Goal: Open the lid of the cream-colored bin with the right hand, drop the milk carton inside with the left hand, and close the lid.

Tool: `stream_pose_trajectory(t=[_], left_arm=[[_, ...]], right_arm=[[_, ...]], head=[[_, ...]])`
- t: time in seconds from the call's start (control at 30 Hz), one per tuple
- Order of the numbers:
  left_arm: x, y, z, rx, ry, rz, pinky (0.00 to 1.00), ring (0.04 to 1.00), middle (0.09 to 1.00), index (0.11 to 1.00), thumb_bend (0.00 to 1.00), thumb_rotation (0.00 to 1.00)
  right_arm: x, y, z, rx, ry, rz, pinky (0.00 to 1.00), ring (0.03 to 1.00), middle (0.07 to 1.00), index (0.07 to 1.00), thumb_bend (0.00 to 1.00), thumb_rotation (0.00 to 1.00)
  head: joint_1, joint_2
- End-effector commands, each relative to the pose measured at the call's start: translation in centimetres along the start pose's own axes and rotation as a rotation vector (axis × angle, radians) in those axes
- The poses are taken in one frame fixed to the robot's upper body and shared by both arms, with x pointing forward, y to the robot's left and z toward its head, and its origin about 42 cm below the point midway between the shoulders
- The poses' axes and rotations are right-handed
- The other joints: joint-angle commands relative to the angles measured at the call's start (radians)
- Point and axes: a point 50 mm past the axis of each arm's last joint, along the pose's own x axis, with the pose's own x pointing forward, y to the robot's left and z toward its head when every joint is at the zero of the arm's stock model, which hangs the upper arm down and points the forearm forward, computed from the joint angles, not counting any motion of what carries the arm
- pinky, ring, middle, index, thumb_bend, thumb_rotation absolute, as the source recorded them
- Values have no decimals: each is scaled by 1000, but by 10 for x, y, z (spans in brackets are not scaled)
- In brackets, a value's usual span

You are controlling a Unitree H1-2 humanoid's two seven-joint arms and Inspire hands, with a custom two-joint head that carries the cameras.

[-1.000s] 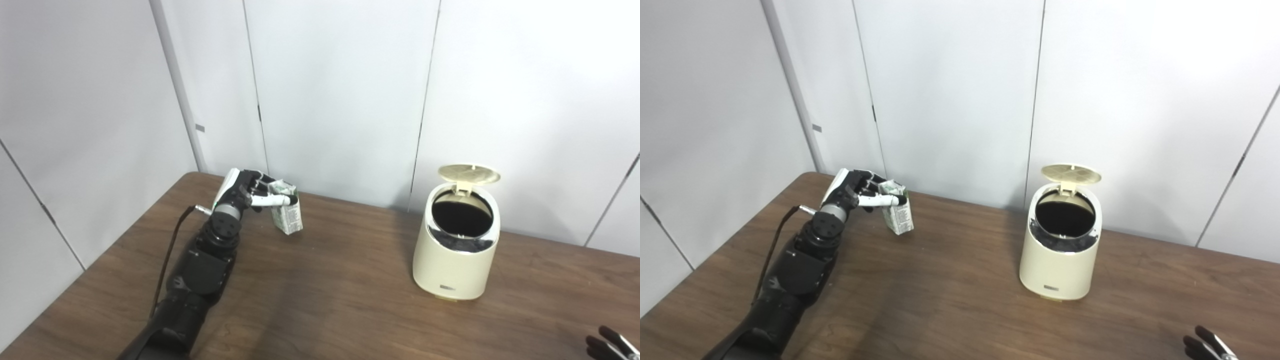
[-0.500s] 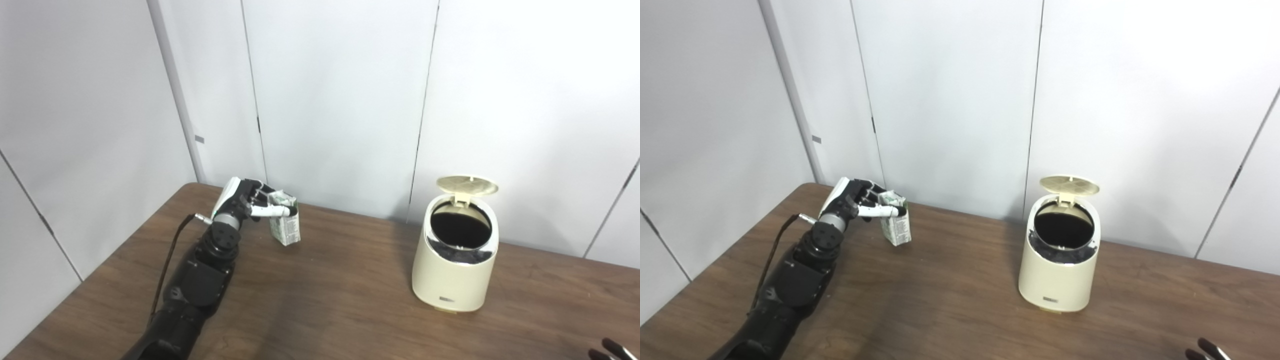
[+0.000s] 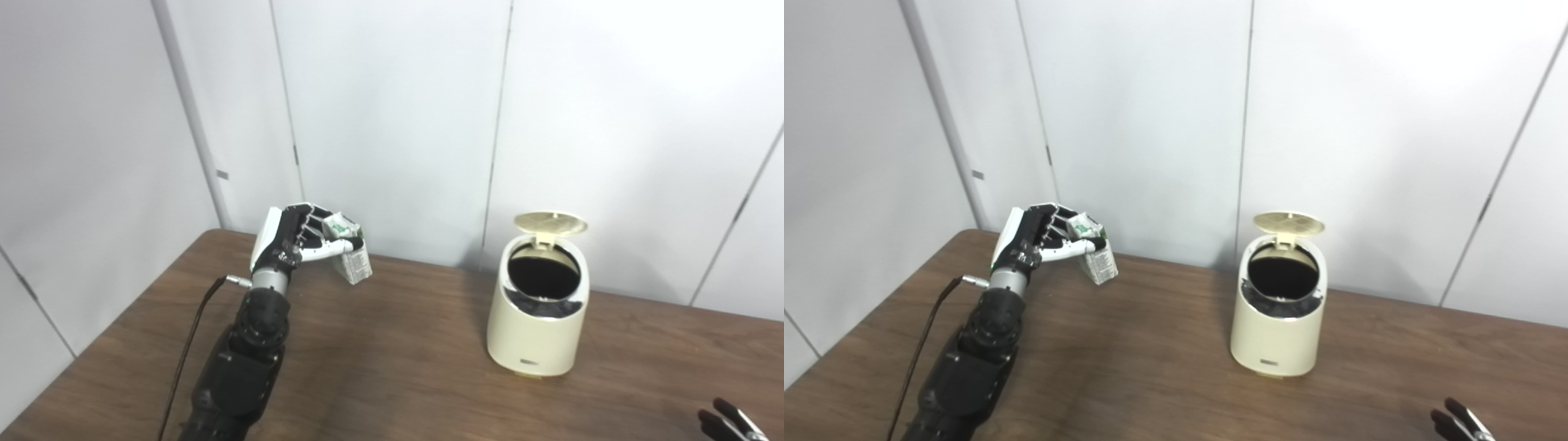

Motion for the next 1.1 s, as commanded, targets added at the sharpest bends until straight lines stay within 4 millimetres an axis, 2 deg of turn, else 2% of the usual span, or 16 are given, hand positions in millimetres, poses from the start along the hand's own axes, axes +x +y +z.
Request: stream_pose_trajectory(t=[0.0, 0.13, 0.17, 0.3, 0.4, 0.47, 0.57, 0.83, 1.07], left_arm=[[13, 16, 33, -18, -147, 78, 360, 376, 480, 529, 497, 0], [13, 16, 33, -19, -150, 79, 360, 376, 481, 529, 497, 0], [6, 10, 40, -23, -193, 87, 360, 376, 481, 529, 497, 0], [-16, -5, 62, 4, -363, 105, 359, 388, 492, 520, 498, 0], [-29, -13, 71, 36, -493, 110, 330, 416, 506, 517, 476, 0], [-36, -17, 76, 31, -549, 112, 338, 430, 510, 503, 475, 0], [-44, -21, 82, 21, -585, 111, 345, 433, 506, 496, 477, 0], [-62, -32, 100, 6, -666, 109, 350, 427, 487, 497, 477, 0], [-69, -40, 111, -17, -709, 97, 340, 428, 494, 500, 476, 0]], right_arm=[[5, -2, 10, 4, -75, 4, 901, 901, 854, 919, 822, 1000], [5, -2, 9, 5, -76, 4, 906, 903, 854, 921, 823, 1000], [5, -2, 9, -1, -73, 7, 906, 903, 854, 921, 823, 1000], [5, -3, 8, -23, -67, 6, 910, 912, 855, 929, 778, 1000], [4, -2, 8, -20, -66, 8, 871, 895, 852, 923, 769, 1000], [4, -2, 8, -15, -66, 7, 881, 899, 849, 919, 780, 1000], [4, -1, 10, -5, -66, 4, 878, 897, 846, 915, 756, 1000], [0, 2, 12, -17, -63, 2, 848, 883, 846, 905, 769, 1000], [-2, 5, 13, -29, -47, -12, 884, 898, 850, 910, 760, 1000]], head=[[0, 1], [0, 1], [-29, 2], [-31, -2], [-41, -2], [-46, 1], [-54, 4], [-75, 8], [-109, 15]])
